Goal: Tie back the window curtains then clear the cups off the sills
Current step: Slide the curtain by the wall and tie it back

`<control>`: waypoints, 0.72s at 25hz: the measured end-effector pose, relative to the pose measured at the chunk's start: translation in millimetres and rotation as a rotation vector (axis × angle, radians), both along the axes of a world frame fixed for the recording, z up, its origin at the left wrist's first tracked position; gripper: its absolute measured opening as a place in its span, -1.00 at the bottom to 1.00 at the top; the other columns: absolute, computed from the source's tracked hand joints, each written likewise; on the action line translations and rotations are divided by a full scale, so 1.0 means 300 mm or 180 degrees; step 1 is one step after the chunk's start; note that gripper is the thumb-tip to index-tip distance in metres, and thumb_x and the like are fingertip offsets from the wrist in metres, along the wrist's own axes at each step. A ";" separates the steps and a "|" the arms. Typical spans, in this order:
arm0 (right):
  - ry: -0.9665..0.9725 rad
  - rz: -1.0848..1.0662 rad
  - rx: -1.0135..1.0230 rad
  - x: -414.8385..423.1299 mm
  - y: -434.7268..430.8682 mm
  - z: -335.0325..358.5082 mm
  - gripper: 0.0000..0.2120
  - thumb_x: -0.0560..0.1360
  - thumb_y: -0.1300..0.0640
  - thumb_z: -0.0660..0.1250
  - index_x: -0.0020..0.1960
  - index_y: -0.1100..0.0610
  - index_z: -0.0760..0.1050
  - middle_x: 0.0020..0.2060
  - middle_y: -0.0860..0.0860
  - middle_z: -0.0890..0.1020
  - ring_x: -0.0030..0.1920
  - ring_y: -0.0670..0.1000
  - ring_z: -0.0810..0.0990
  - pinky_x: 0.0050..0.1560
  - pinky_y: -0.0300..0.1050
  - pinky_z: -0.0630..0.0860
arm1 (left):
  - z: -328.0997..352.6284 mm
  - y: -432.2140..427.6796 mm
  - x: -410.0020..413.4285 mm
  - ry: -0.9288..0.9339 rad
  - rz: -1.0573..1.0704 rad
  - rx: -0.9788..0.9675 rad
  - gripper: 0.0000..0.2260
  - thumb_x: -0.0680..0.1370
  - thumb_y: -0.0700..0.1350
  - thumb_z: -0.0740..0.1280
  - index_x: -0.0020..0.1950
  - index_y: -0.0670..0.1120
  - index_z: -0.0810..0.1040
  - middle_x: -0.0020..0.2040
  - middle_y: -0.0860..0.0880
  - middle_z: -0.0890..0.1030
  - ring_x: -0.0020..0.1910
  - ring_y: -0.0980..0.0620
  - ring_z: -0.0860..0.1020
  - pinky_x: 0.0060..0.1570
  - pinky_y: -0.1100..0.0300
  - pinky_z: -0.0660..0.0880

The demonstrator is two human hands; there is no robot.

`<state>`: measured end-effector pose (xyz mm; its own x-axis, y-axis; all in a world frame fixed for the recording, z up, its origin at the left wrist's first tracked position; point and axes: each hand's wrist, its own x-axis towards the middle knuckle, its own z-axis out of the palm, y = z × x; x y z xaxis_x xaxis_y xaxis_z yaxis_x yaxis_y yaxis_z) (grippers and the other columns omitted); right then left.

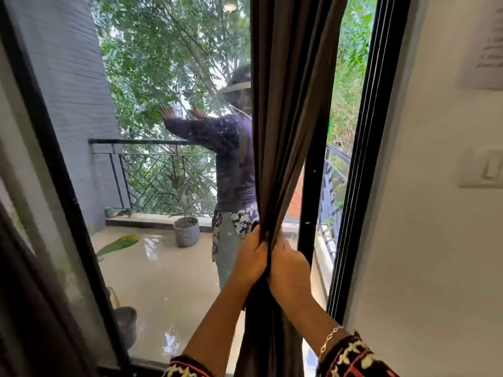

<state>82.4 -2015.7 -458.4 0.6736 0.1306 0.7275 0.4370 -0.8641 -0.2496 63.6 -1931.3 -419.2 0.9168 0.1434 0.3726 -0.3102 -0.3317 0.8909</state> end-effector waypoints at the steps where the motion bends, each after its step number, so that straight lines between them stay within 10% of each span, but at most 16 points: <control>1: -0.0124 0.0032 0.0026 -0.010 0.012 -0.012 -0.48 0.17 0.32 0.50 0.12 0.29 0.50 -0.41 0.05 0.54 -0.57 0.07 0.49 -0.58 -0.16 0.40 | -0.002 -0.010 -0.011 0.0052 -0.0101 -0.0190 -0.82 0.61 -0.19 0.14 0.00 0.04 0.48 -0.13 0.10 0.57 -0.10 0.13 0.53 -0.12 0.44 0.43; 6: -0.0383 0.0527 -0.0032 -0.032 0.019 -0.082 -0.59 0.27 0.26 0.36 0.12 0.22 0.44 -0.32 0.05 0.56 -0.45 0.02 0.52 -0.47 -0.23 0.43 | -0.054 0.020 0.010 0.0144 -0.0555 -0.0299 -0.72 0.41 0.22 0.32 0.03 0.11 0.50 -0.06 0.07 0.63 -0.03 0.16 0.59 0.03 0.29 0.49; 12: 0.0684 0.1628 0.0730 -0.075 -0.092 -0.083 -0.58 0.49 -0.04 0.14 0.26 0.13 0.45 -0.12 -0.03 0.51 -0.12 -0.12 0.47 -0.17 -0.33 0.43 | -0.031 0.065 0.033 0.0238 -0.0465 -0.0550 -0.82 0.56 -0.15 0.25 -0.22 0.04 0.48 -0.37 0.15 0.57 -0.42 0.33 0.54 -0.27 0.39 0.46; 15: 0.0297 0.1433 0.1298 -0.005 -0.136 -0.042 -0.74 0.52 0.06 0.14 0.02 0.14 0.55 -0.14 -0.09 0.52 -0.11 -0.14 0.51 -0.11 -0.33 0.44 | -0.022 0.102 0.030 0.0370 -0.0508 -0.0634 -0.89 0.56 -0.11 0.26 -0.15 0.01 0.54 -0.25 0.04 0.61 -0.35 0.23 0.57 -0.17 0.32 0.50; 18: 0.0596 0.1584 0.1346 0.048 -0.123 0.066 -0.66 0.47 0.33 0.19 0.22 0.18 0.45 0.09 -0.04 0.51 0.15 -0.07 0.49 0.11 -0.22 0.44 | -0.037 0.132 0.047 0.0530 -0.0868 -0.0798 -0.64 0.45 0.07 0.37 0.07 -0.19 0.58 -0.17 -0.13 0.62 -0.21 -0.01 0.59 -0.03 0.09 0.52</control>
